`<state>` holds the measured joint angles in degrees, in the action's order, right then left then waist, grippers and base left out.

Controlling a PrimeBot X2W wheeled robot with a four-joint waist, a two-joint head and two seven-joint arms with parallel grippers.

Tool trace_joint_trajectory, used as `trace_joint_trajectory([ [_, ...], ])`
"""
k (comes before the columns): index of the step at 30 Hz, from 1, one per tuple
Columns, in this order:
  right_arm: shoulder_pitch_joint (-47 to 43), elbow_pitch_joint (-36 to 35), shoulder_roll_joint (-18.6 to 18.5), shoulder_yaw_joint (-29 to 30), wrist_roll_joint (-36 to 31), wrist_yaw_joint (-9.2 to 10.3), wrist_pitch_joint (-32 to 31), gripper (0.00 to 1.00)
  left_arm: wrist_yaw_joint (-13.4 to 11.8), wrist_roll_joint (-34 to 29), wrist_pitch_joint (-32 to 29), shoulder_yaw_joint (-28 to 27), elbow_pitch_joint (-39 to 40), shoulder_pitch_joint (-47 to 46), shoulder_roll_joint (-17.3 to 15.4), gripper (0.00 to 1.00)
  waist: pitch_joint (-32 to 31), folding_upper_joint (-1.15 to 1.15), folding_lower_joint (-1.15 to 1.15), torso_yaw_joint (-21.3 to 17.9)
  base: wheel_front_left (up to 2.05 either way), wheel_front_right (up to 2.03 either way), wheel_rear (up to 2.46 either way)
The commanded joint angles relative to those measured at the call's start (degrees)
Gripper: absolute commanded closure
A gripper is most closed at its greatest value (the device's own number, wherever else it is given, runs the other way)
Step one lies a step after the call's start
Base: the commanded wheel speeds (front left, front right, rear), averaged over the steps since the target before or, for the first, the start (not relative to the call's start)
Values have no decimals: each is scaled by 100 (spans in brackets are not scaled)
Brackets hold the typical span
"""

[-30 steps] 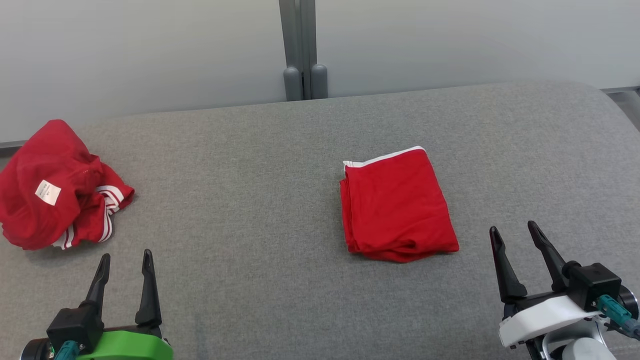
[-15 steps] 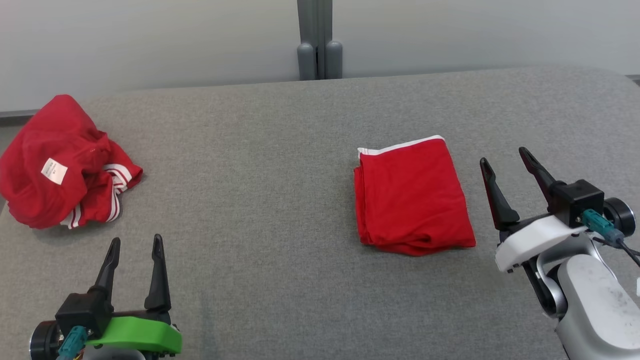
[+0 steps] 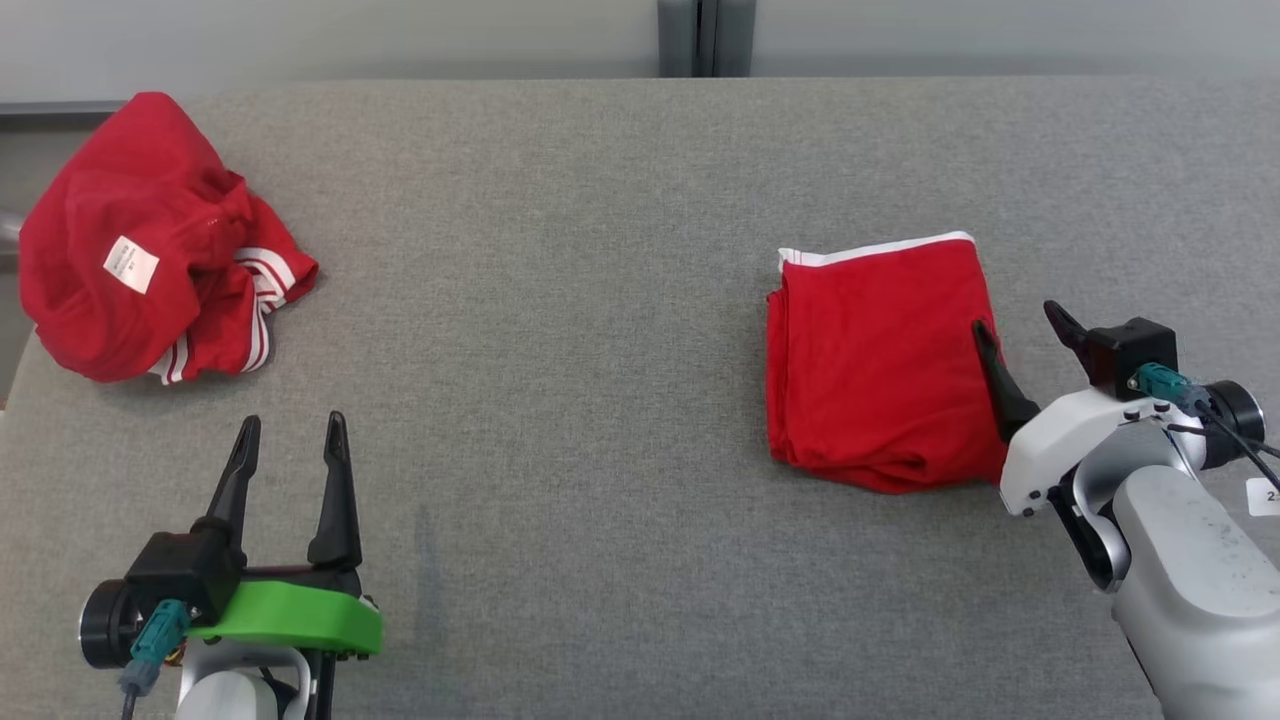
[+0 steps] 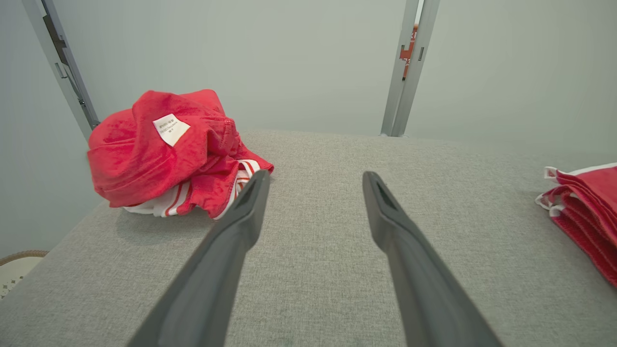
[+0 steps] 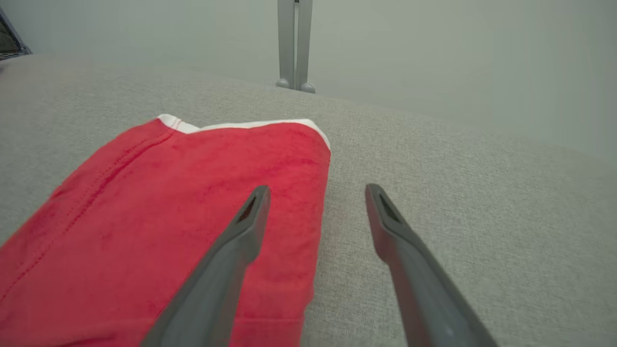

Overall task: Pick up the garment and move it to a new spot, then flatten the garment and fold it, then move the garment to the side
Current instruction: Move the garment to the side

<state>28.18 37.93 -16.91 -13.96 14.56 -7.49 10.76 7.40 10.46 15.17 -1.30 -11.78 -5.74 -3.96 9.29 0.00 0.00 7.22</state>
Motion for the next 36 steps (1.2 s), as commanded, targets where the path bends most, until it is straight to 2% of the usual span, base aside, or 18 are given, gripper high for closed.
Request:
trace_joint_trajectory([
  [1,114,170,13,-33,103,-2,44,0,13,29,-6,13,-10,-125,15,0,164,0,0,128,0,0,0],
  [12,519,1456,168,-334,541,-2,22,0,13,47,-6,74,-53,-344,45,0,450,0,0,200,0,0,0],
  [13,535,1532,219,-369,653,-2,9,26,13,51,-6,79,-58,-359,46,0,461,0,0,205,0,0,0],
  [14,540,1593,245,-424,754,-2,-12,100,14,51,-6,80,-62,-367,50,0,468,0,0,206,0,0,0],
  [21,793,1717,49,-780,1008,5,128,100,14,74,-6,49,-96,-353,73,0,414,0,0,124,0,0,0],
  [26,1330,1511,-114,-1361,931,4,83,100,14,38,-6,42,21,-363,79,0,571,0,0,-117,0,0,0],
  [31,2187,1182,-690,-2057,921,4,-131,100,14,-44,-6,100,260,-609,31,0,1210,0,0,-489,0,0,0],
  [36,2747,1003,-1363,-2354,1161,4,-190,100,14,-102,-6,112,436,-896,-85,0,1759,0,0,-756,0,0,0],
])
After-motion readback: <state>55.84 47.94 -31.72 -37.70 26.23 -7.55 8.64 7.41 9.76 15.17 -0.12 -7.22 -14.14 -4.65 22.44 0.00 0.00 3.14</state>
